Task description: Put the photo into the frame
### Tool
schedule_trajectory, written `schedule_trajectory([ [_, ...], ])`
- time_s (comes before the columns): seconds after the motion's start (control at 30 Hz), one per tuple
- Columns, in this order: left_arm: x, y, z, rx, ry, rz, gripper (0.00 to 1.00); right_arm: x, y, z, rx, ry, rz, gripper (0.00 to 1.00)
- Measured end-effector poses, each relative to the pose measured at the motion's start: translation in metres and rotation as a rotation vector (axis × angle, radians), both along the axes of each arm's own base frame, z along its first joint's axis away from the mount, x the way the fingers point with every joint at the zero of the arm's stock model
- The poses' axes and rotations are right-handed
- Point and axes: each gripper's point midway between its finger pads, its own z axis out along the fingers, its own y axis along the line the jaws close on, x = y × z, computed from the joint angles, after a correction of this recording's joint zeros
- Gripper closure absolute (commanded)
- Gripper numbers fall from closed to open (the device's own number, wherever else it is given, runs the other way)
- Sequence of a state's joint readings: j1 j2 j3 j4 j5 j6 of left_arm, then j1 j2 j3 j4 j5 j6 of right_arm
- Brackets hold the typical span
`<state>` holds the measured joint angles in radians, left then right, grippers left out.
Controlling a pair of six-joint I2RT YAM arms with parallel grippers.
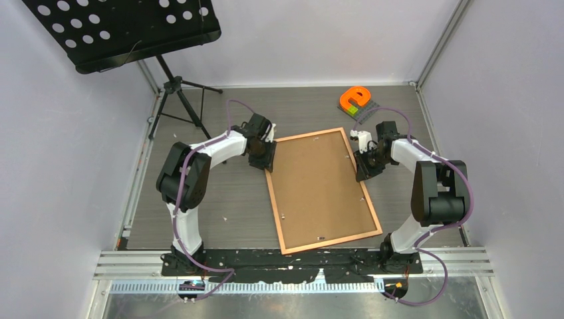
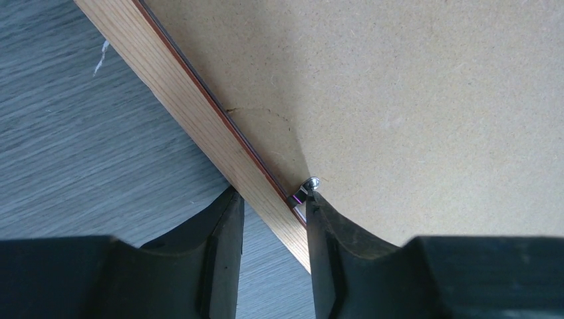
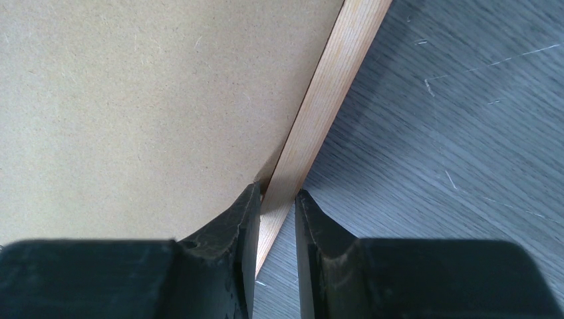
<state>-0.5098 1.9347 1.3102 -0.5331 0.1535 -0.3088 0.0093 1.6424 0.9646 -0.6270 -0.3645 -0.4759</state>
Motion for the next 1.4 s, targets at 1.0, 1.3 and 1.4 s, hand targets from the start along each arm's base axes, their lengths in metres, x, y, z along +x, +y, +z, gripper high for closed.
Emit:
schedule_trajectory([
  [1.0, -0.023, 0.021, 0.017, 0.021, 0.089, -0.034, 0.05, 0.044, 0.003, 0.001, 0.136, 0.083, -0.38, 0.94],
  [1.3, -0.057, 0.012, 0.01, -0.016, 0.156, -0.085, 0.06, 0.06, 0.006, 0.002, 0.179, 0.055, -0.472, 0.94],
  [1.4, -0.075, 0.008, 0.007, -0.005, 0.174, -0.117, 0.07, 0.062, 0.007, 0.003, 0.191, 0.053, -0.487, 0.94],
])
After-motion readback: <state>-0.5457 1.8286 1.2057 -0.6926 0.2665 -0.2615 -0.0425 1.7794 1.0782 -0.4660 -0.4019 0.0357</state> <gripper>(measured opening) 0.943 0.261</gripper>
